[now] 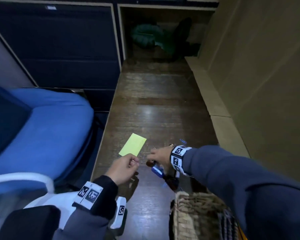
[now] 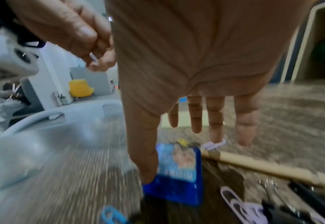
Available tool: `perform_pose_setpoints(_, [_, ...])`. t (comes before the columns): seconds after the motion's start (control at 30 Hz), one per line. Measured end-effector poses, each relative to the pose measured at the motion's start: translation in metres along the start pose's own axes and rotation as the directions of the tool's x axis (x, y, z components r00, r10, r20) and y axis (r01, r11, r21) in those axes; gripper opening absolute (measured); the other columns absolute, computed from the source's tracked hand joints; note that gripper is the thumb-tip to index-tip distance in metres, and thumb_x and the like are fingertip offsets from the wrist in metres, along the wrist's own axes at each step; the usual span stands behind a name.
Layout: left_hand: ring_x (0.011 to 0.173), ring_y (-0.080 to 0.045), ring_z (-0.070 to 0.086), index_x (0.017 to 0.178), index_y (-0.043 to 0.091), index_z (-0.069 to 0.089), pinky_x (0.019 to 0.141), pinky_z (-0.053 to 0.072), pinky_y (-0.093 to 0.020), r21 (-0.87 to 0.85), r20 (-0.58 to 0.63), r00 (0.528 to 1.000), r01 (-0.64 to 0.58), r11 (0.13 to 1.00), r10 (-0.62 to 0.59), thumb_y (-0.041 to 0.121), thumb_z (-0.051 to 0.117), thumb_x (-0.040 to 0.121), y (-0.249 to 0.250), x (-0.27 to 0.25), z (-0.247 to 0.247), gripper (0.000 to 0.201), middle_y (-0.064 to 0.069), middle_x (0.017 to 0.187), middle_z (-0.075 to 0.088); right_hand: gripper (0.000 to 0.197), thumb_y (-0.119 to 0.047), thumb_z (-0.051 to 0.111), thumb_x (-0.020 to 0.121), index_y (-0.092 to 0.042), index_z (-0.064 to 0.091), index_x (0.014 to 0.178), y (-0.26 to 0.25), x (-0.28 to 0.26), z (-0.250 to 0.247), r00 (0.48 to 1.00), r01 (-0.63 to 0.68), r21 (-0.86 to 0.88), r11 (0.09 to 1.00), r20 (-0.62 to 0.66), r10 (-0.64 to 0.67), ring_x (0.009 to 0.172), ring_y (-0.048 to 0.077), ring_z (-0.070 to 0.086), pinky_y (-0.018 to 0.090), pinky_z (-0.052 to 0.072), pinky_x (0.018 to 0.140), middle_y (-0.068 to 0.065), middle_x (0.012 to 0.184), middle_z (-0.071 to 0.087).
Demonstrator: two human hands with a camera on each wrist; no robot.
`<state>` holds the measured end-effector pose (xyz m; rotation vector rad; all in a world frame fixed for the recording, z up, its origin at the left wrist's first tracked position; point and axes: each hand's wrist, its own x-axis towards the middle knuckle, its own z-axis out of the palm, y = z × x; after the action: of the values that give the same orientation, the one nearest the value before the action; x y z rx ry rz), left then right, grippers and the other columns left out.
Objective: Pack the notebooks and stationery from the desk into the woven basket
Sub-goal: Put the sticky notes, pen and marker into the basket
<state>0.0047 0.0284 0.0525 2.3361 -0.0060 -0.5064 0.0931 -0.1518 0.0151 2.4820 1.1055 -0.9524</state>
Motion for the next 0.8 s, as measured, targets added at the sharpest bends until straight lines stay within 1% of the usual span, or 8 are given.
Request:
perform_pose_setpoints(0.13, [0.089,-0.018,0.059,0.114,0.012,0.059,0.077,0.043,-0.021,0.087,-0.080,0.988,0.137,0.987,-0.130,0.019,0.056,0.090,-0.017,0.037,-0.007,0.025,-0.001,0.094,0.062,0.075,-0.020,0.082,0.061,-0.021,0.045,0.126,0.008,0.020,0.022,0.996,0.090,-0.055,0.994,-0.004,-0.091,0.107,0.036,0.055,0.042,0.049,0.071,0.010,0.126,0.039])
perform_pose_setpoints(0.2, [0.104,-0.024,0.059,0.118,0.010,0.057,0.090,0.044,-0.027,0.167,-0.091,0.981,0.185,0.968,-0.172,0.022,0.058,0.089,-0.022,0.057,-0.005,0.031,-0.008,0.109,0.062,0.074,-0.020,0.081,0.063,-0.020,0.046,0.128,0.010,0.022,0.025,0.995,0.090,-0.060,0.994,-0.039,-0.092,0.111,0.034,0.053,0.035,0.042,0.067,0.011,0.127,0.039])
perform_pose_setpoints(0.3, [0.119,-0.030,0.052,0.129,0.006,0.047,0.103,0.042,-0.036,0.301,-0.101,0.964,0.264,0.916,-0.244,0.030,0.061,0.087,-0.023,0.091,0.004,0.050,-0.016,0.133,0.046,0.074,-0.026,0.081,0.063,-0.019,0.047,0.128,0.014,0.011,0.017,0.995,0.054,-0.002,0.999,-0.083,-0.054,0.116,0.030,0.049,0.036,0.046,0.074,0.009,0.129,0.041])
perform_pose_setpoints(0.4, [0.127,-0.034,0.043,0.137,0.003,0.034,0.105,0.039,-0.039,0.408,-0.153,0.926,0.377,0.832,-0.344,0.040,0.066,0.082,-0.022,0.119,0.014,0.074,-0.018,0.141,0.035,0.068,-0.029,0.082,0.060,-0.014,0.047,0.117,0.018,-0.015,0.002,0.990,-0.004,0.163,0.987,-0.138,0.027,0.107,0.030,0.055,0.038,0.052,0.081,0.010,0.120,0.053])
perform_pose_setpoints(0.6, [0.135,-0.035,0.036,0.142,0.006,0.020,0.108,0.035,-0.044,0.437,-0.208,0.851,0.522,0.732,-0.483,0.053,0.080,0.061,-0.027,0.154,0.029,0.112,-0.018,0.147,0.031,0.064,-0.032,0.081,0.061,-0.015,0.040,0.107,0.018,-0.098,-0.009,0.962,-0.085,0.325,0.942,-0.221,0.163,0.072,0.026,0.051,0.038,0.048,0.063,0.006,0.085,0.056])
perform_pose_setpoints(0.67, [0.138,-0.038,0.033,0.147,0.005,0.009,0.109,0.034,-0.051,0.420,-0.144,0.808,0.573,0.703,-0.572,0.067,0.083,0.035,-0.044,0.171,0.030,0.149,-0.020,0.151,0.028,0.060,-0.032,0.079,0.062,-0.018,0.039,0.104,0.014,-0.127,-0.006,0.946,-0.112,0.367,0.923,-0.244,0.212,0.070,0.024,0.048,0.036,0.044,0.061,0.002,0.083,0.054])
perform_pose_setpoints(0.73, [0.131,-0.037,0.045,0.146,0.009,0.017,0.101,0.042,-0.054,0.429,-0.143,0.802,0.578,0.694,-0.579,0.075,0.078,0.001,-0.062,0.184,0.028,0.170,-0.017,0.146,0.041,0.061,-0.035,0.080,0.060,-0.022,0.038,0.103,0.007,-0.152,0.001,0.937,-0.116,0.426,0.897,-0.254,0.242,0.072,0.024,0.051,0.037,0.044,0.063,0.003,0.086,0.058])
perform_pose_setpoints(0.8, [0.108,-0.032,0.063,0.121,0.010,0.052,0.091,0.051,-0.048,0.335,-0.113,0.828,0.553,0.763,-0.550,0.066,0.084,0.010,-0.082,0.201,0.029,0.129,-0.015,0.117,0.064,0.064,-0.043,0.082,0.059,-0.023,0.041,0.104,-0.001,-0.171,0.011,0.943,-0.123,0.465,0.877,-0.222,0.250,0.072,0.021,0.053,0.037,0.044,0.064,0.002,0.085,0.061])
